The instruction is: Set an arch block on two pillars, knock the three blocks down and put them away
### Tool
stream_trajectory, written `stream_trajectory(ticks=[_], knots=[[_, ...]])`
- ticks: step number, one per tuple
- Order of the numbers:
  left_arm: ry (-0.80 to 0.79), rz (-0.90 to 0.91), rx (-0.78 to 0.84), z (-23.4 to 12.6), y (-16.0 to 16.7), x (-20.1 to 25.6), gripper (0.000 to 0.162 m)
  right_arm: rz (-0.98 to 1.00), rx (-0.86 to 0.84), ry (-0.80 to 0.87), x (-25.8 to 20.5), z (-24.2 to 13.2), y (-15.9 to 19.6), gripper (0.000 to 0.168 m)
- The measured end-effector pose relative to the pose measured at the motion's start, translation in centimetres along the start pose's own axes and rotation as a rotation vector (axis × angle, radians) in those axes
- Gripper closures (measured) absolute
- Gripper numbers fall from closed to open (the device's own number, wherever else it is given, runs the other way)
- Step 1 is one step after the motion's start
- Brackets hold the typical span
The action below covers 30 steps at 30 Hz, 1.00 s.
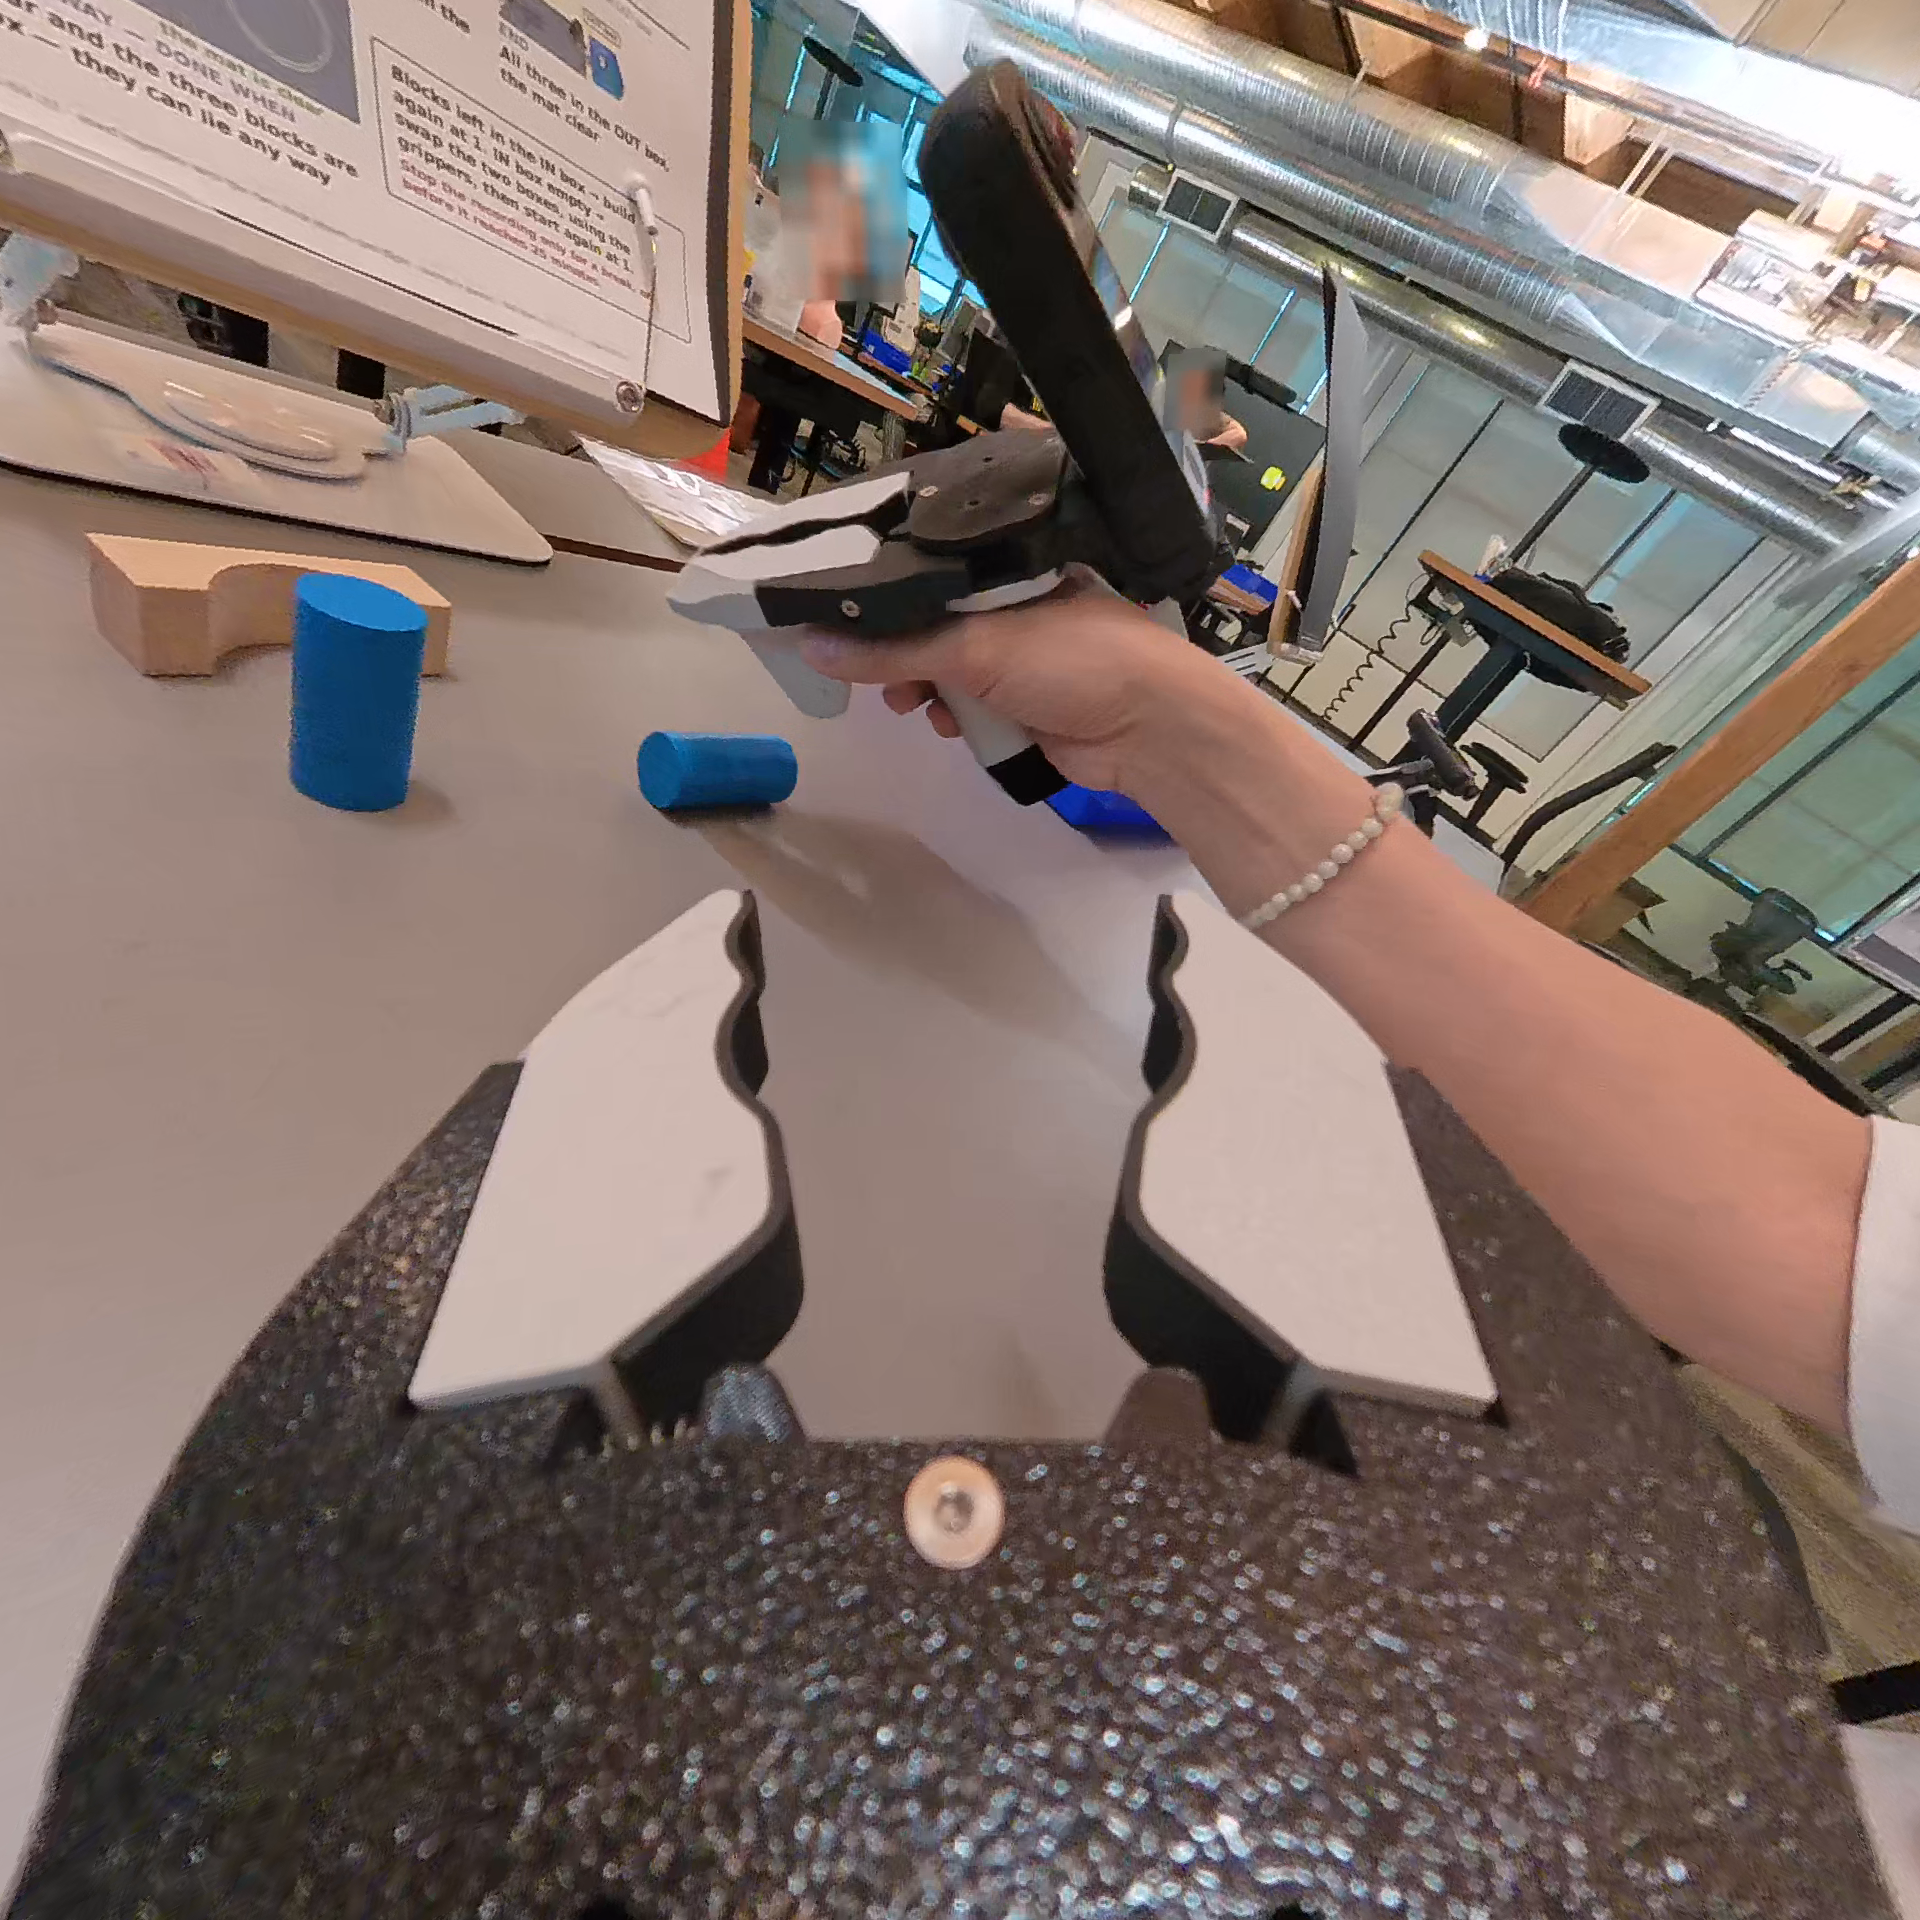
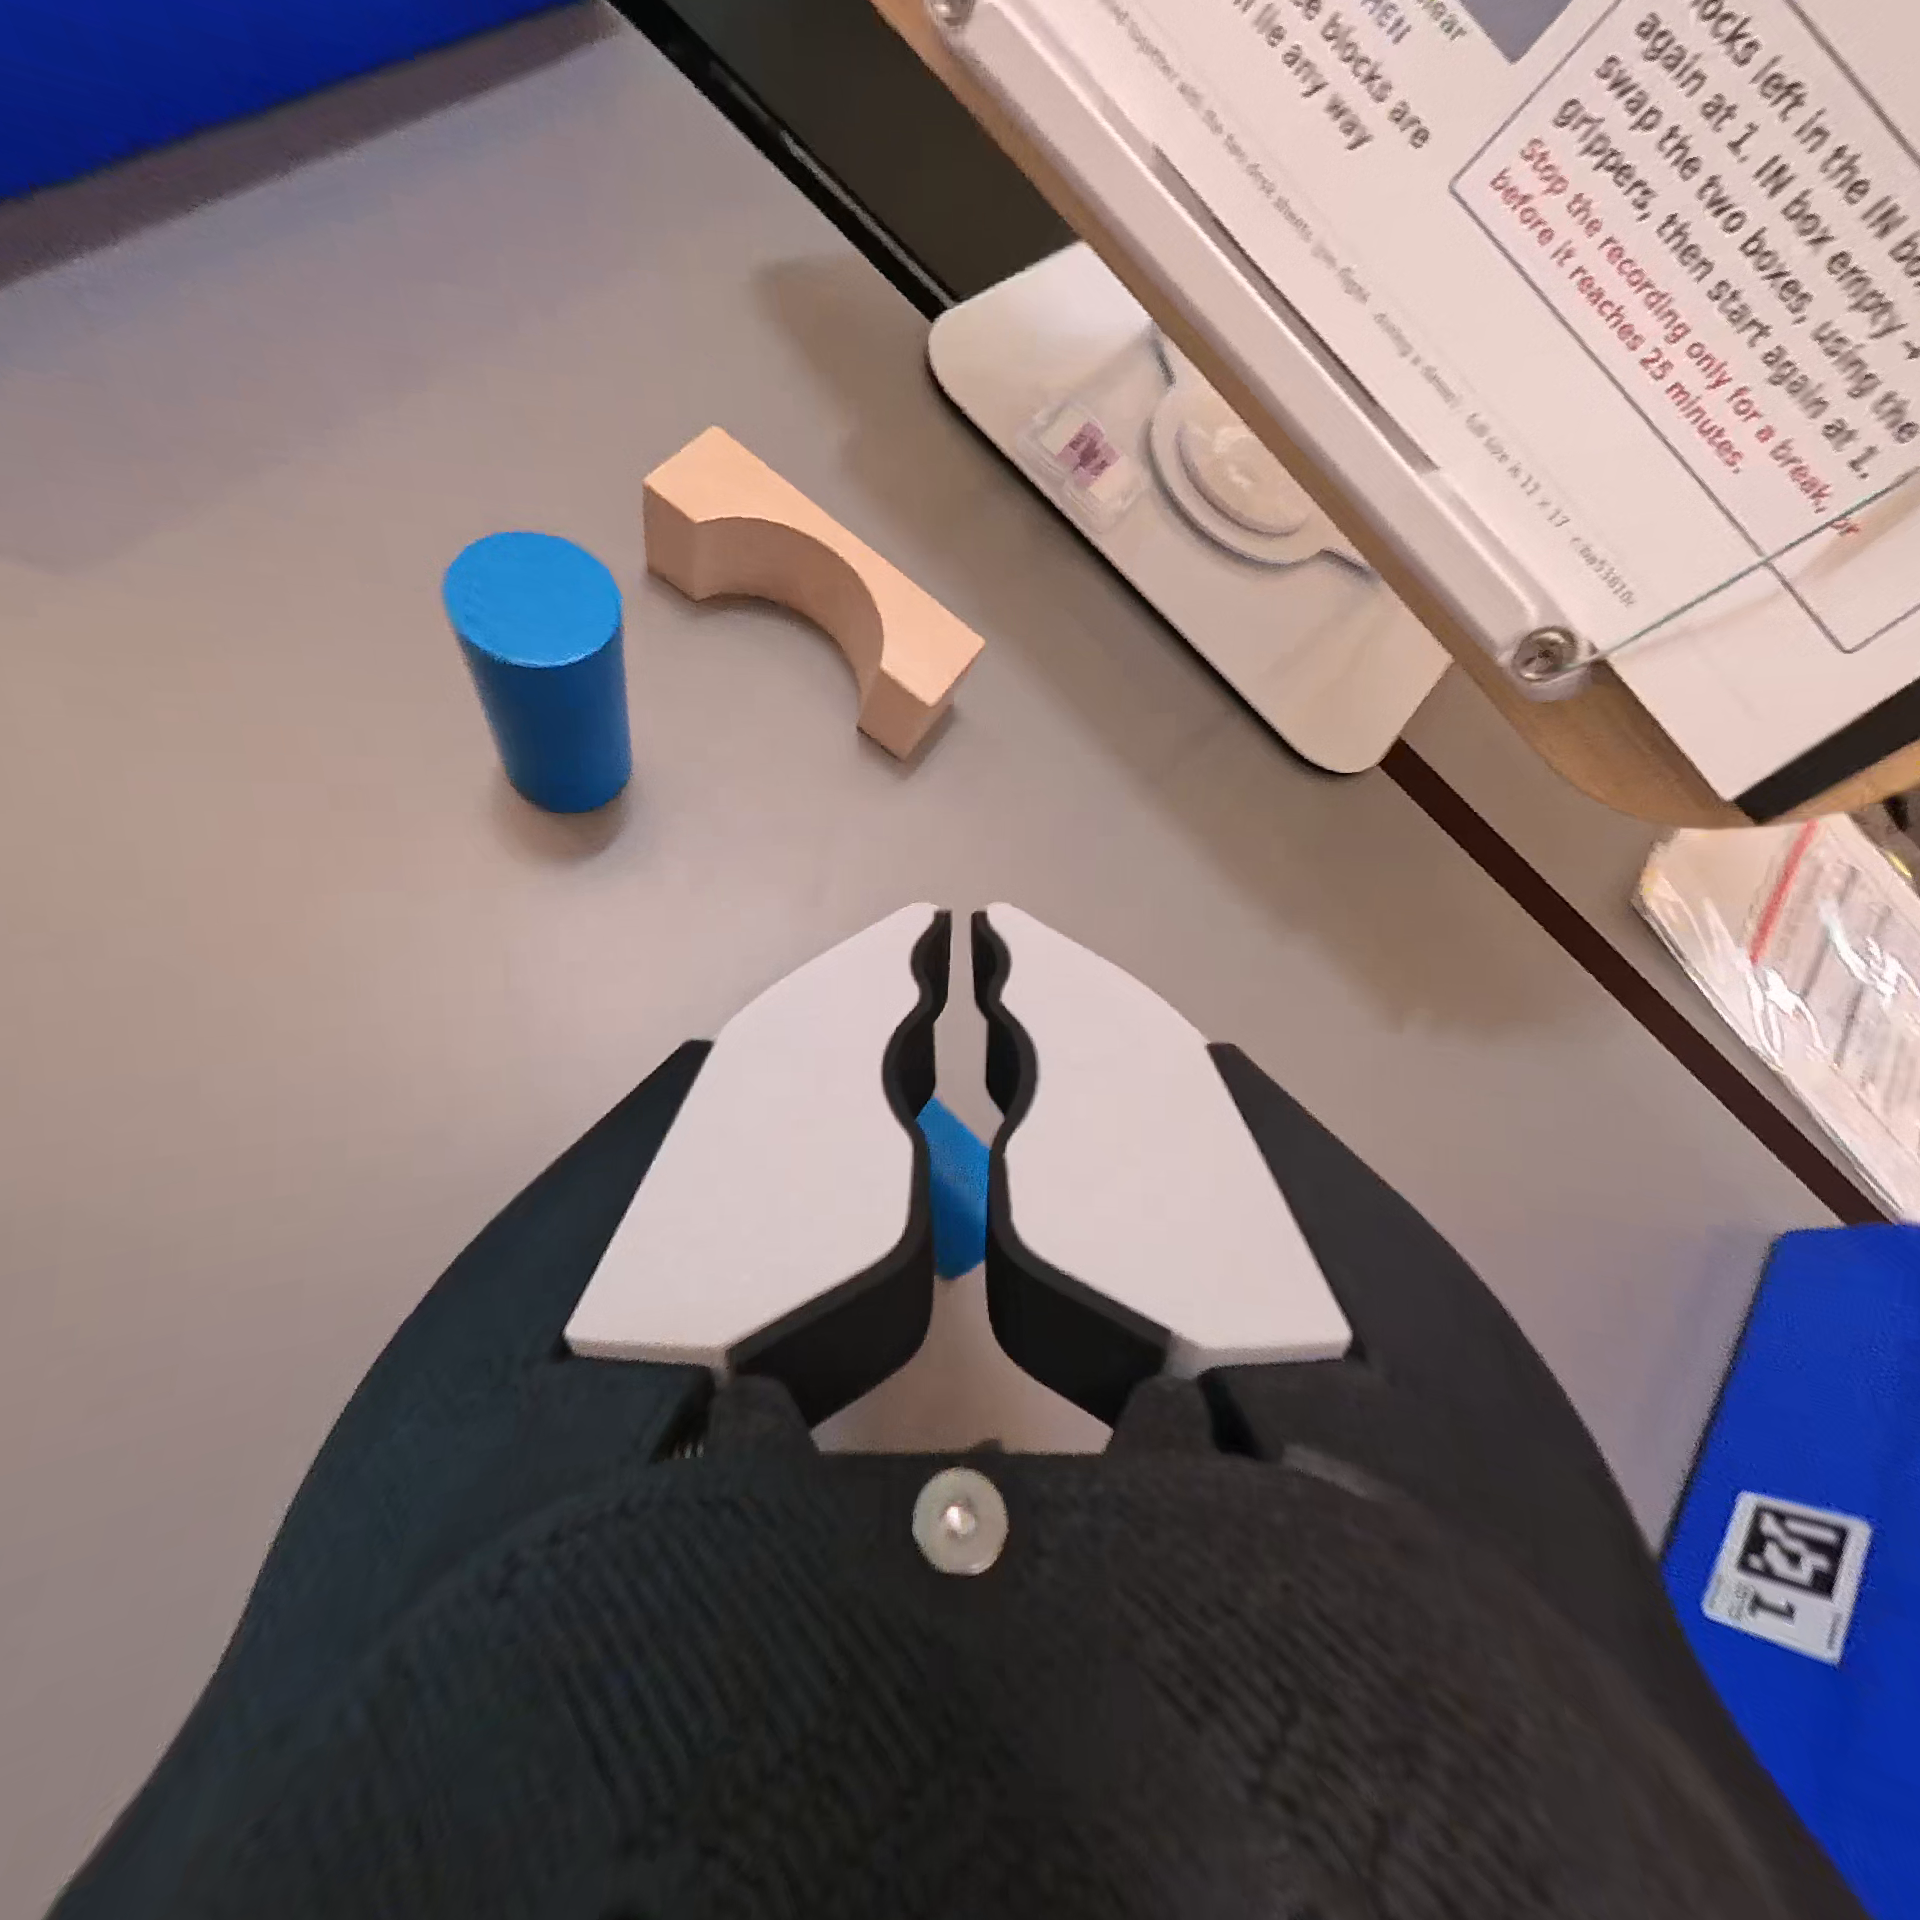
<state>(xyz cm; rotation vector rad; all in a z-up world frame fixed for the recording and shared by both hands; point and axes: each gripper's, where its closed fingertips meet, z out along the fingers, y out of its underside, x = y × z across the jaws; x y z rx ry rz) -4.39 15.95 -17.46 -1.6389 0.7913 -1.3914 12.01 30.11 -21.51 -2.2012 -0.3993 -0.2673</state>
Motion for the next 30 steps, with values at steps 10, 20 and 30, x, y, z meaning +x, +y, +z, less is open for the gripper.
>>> stream_trajectory(ticks=[10,20,30], knots=[[0.025,-0.048,-0.026,0.1,1.1,0.4,0.092,-0.165,0.019,-0.108,-7.9,6.5,-4.1,0.167],[0.020,-0.062,0.005,-1.8,0.6,-0.6,0.091,-0.356,0.107,-0.322,-7.0,-2.9,-3.2,0.141],[0.030,-0.016,-0.052,-1.0,1.9,0.2,0.086,-0.536,-0.200,-0.400,-2.0,-1.1,5.5,0.111]])
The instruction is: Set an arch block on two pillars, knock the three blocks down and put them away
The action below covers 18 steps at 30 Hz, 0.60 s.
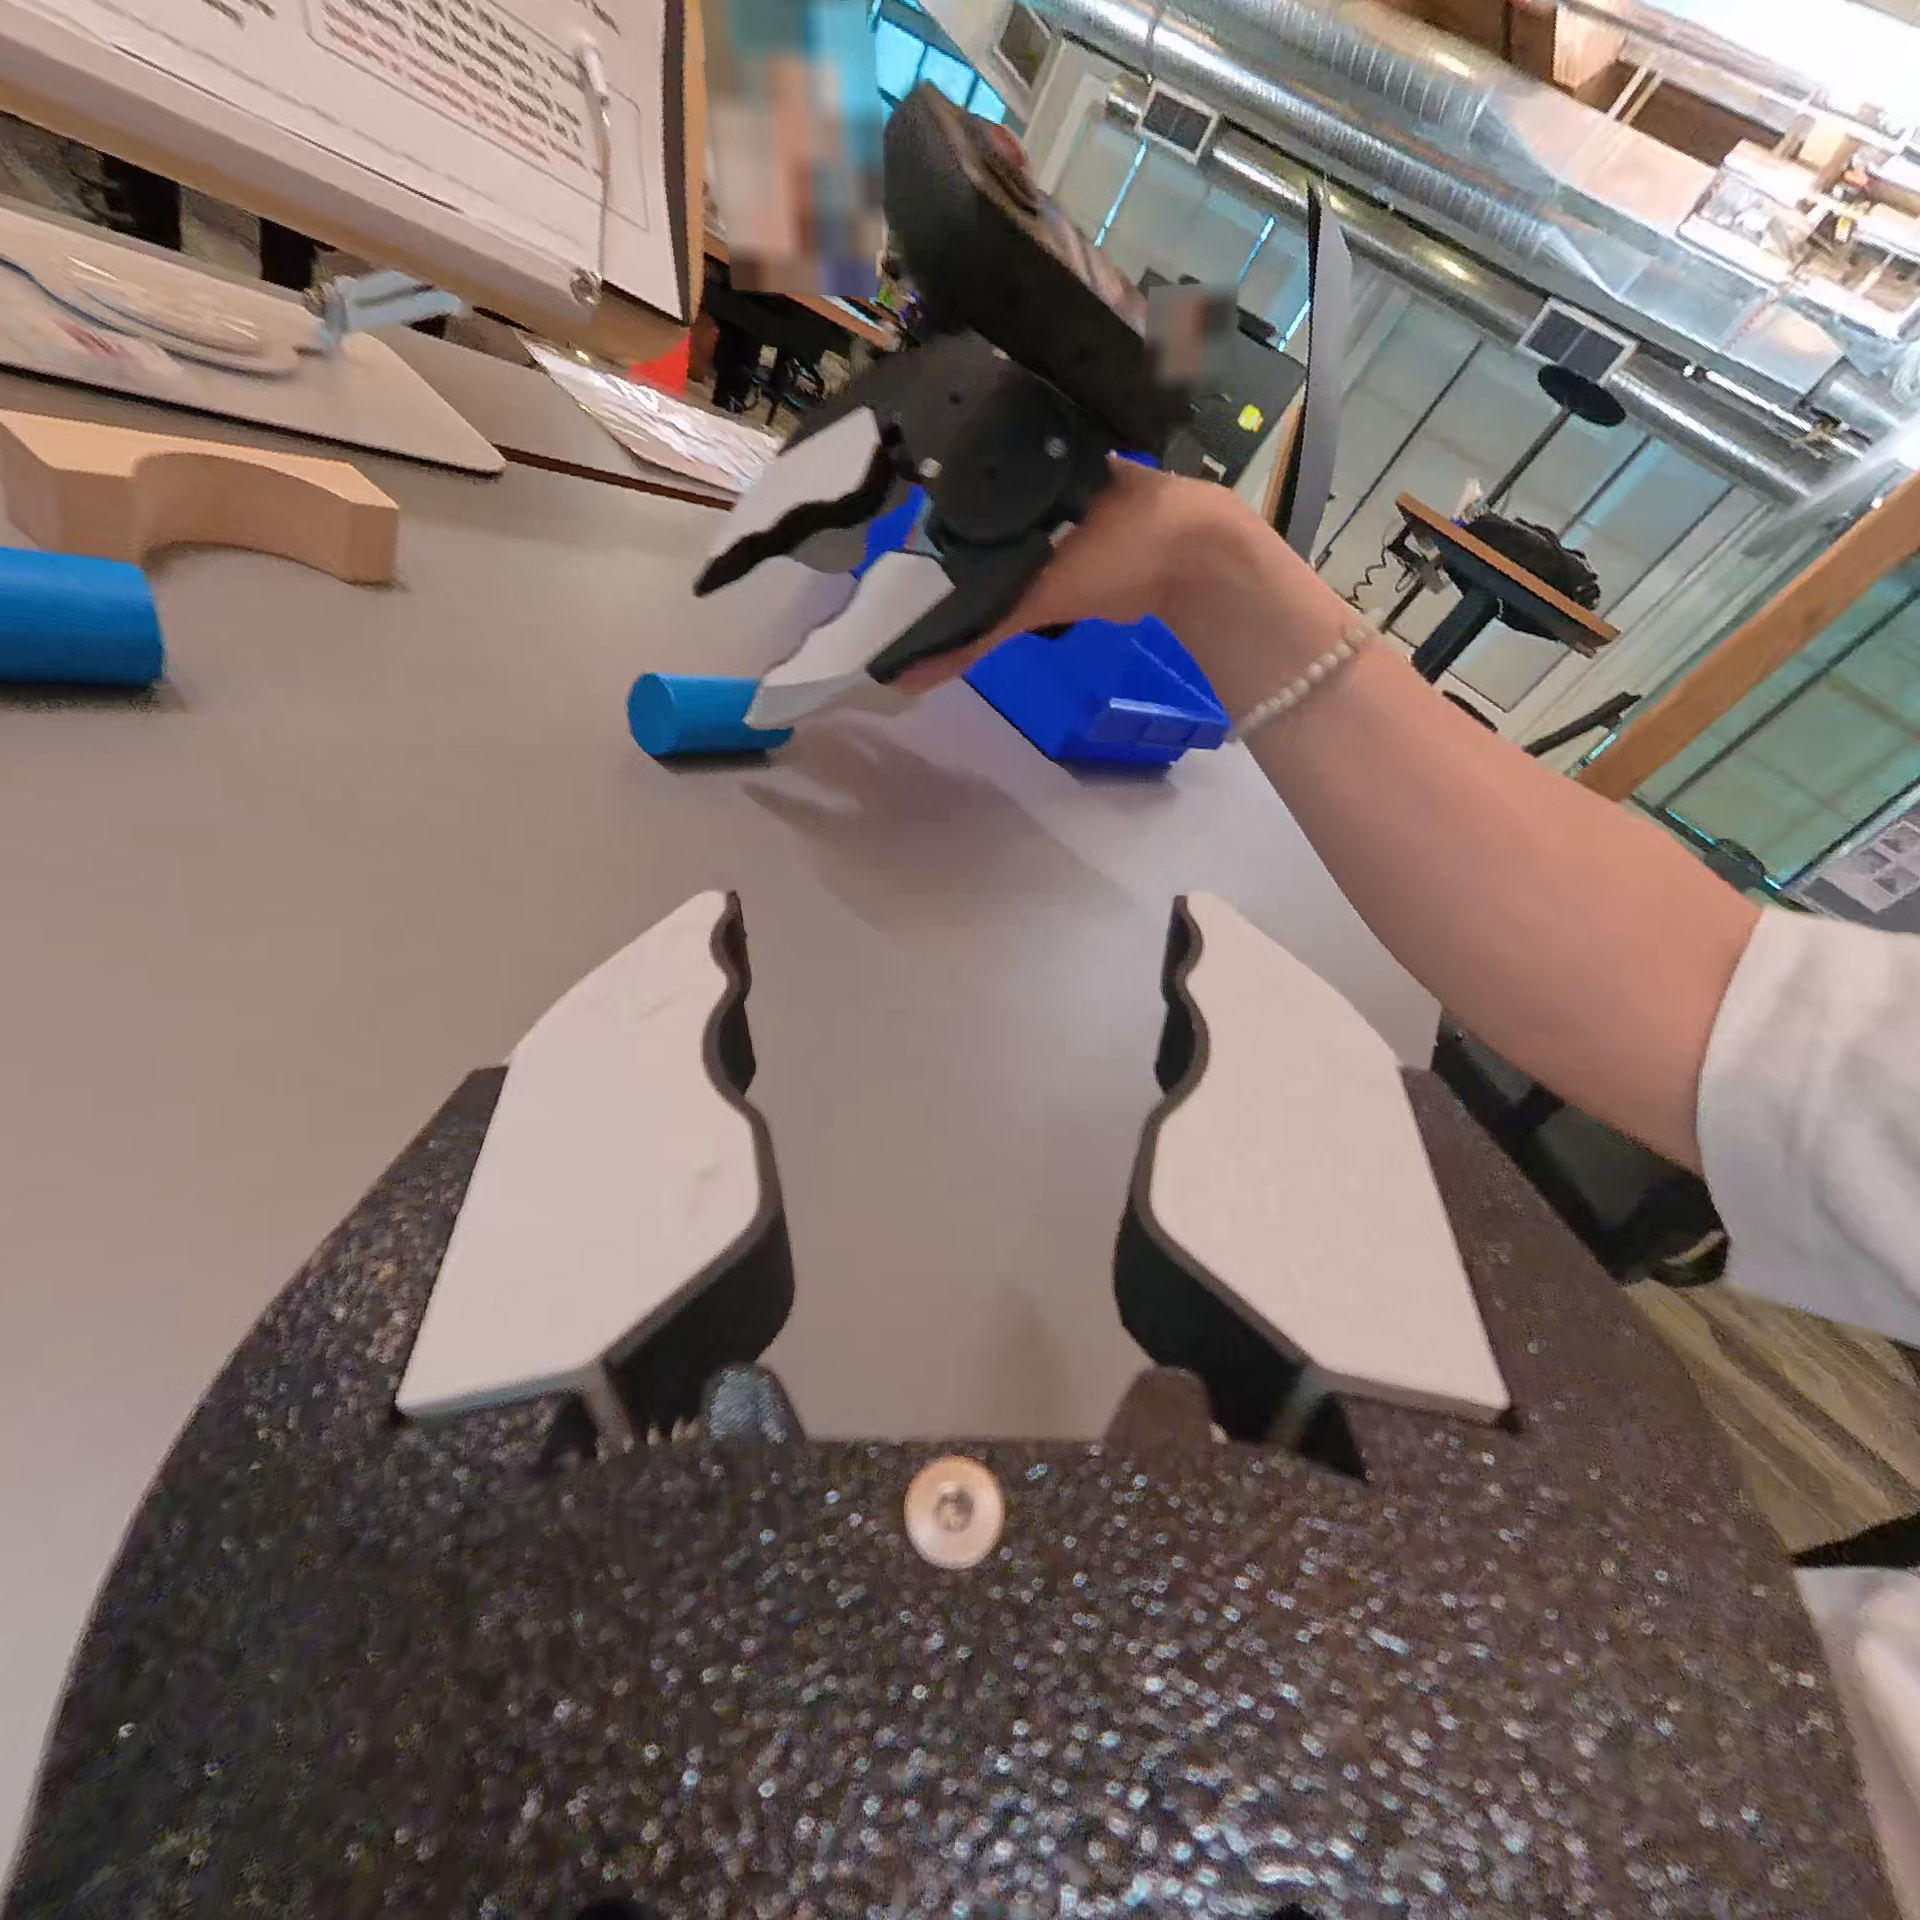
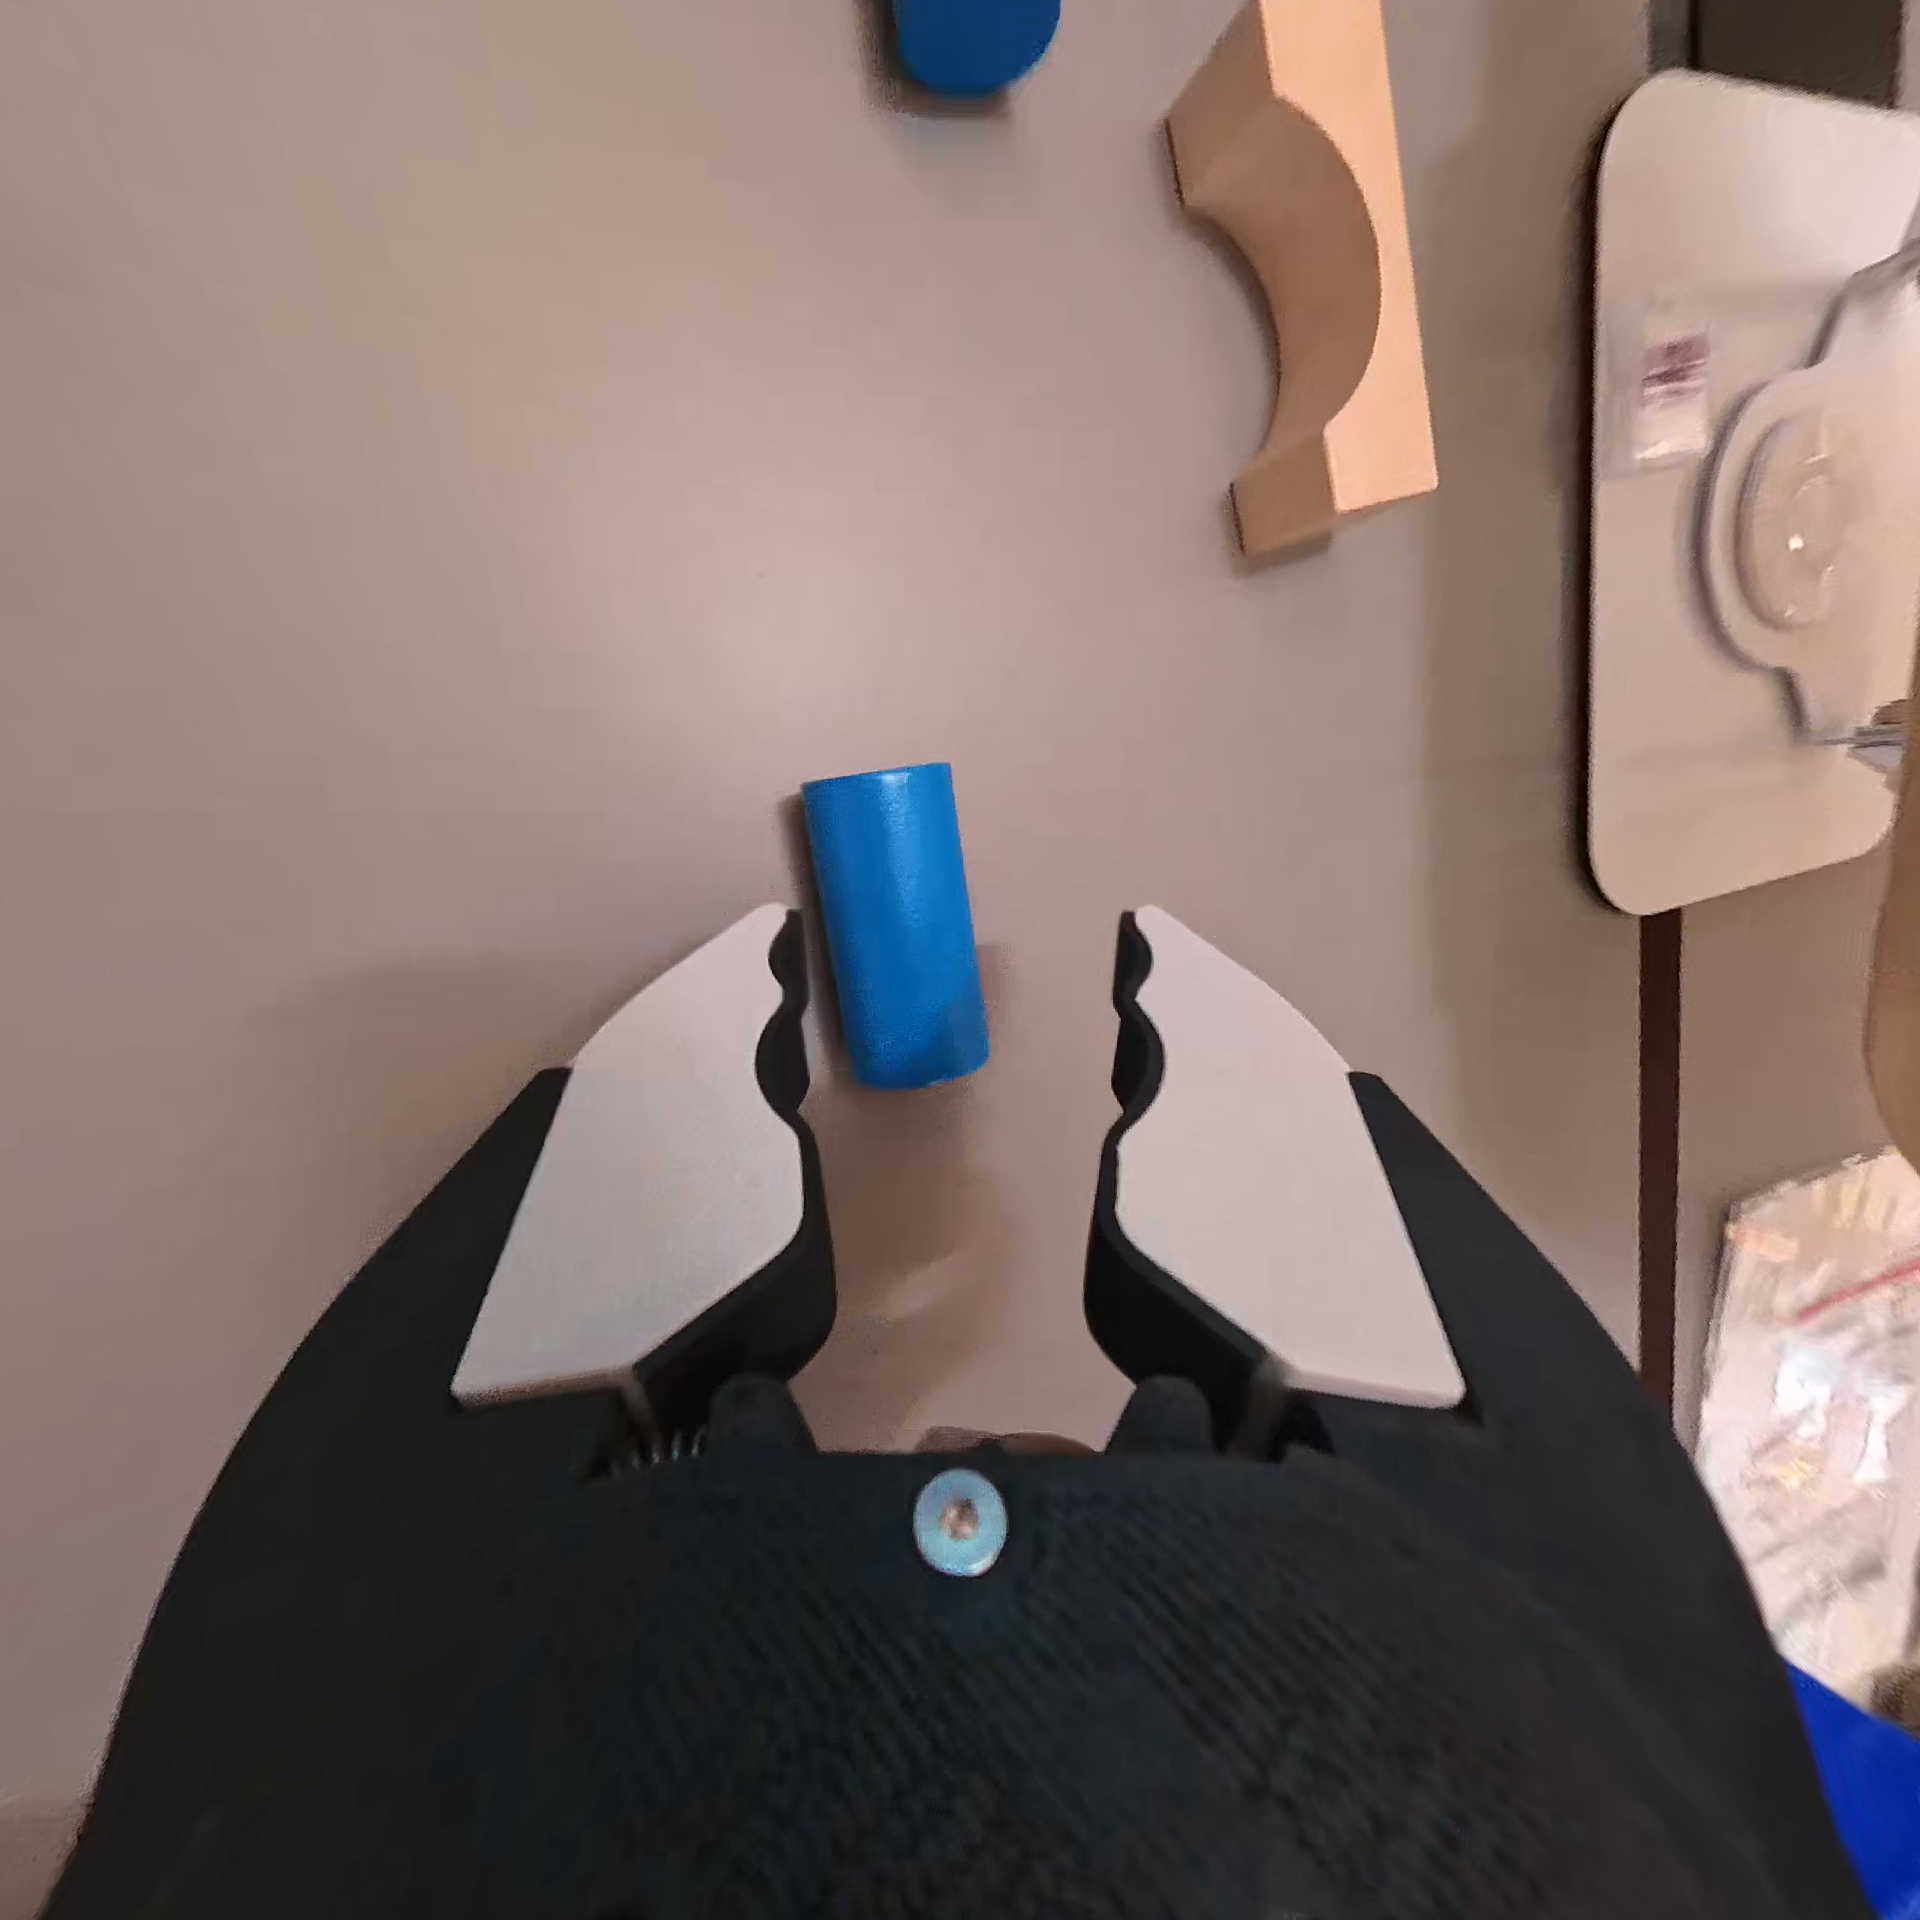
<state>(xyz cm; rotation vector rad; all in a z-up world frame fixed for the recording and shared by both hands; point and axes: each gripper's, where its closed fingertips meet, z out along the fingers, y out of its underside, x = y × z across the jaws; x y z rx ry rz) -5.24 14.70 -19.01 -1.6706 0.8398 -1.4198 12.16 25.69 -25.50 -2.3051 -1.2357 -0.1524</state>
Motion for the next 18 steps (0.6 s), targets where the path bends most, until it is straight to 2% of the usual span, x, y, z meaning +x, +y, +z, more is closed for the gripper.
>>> stream_trajectory(ticks=[6,10,12,14,17,18], knots=[[-0.004,0.071,-0.087,-0.4,1.4,0.8,0.084,0.003,-0.015,-0.257,-0.6,2.3,-0.1,0.111],[-0.023,0.114,-0.134,-0.9,2.2,0.5,0.082,-0.060,-0.132,-0.247,0.7,3.6,1.0,0.110],[-0.027,0.112,-0.147,-0.9,2.4,0.3,0.082,-0.043,-0.134,-0.291,0.4,3.8,0.8,0.111],[-0.034,0.105,-0.162,-0.9,2.6,0.0,0.080,-0.019,-0.147,-0.330,0.1,3.8,0.9,0.115],[-0.039,0.107,-0.173,-1.0,2.6,-0.1,0.080,-0.007,-0.141,-0.363,-0.6,3.6,0.8,0.135],[-0.035,0.109,-0.175,-0.9,2.6,0.0,0.080,-0.013,-0.134,-0.363,-0.7,3.6,0.7,0.135]])
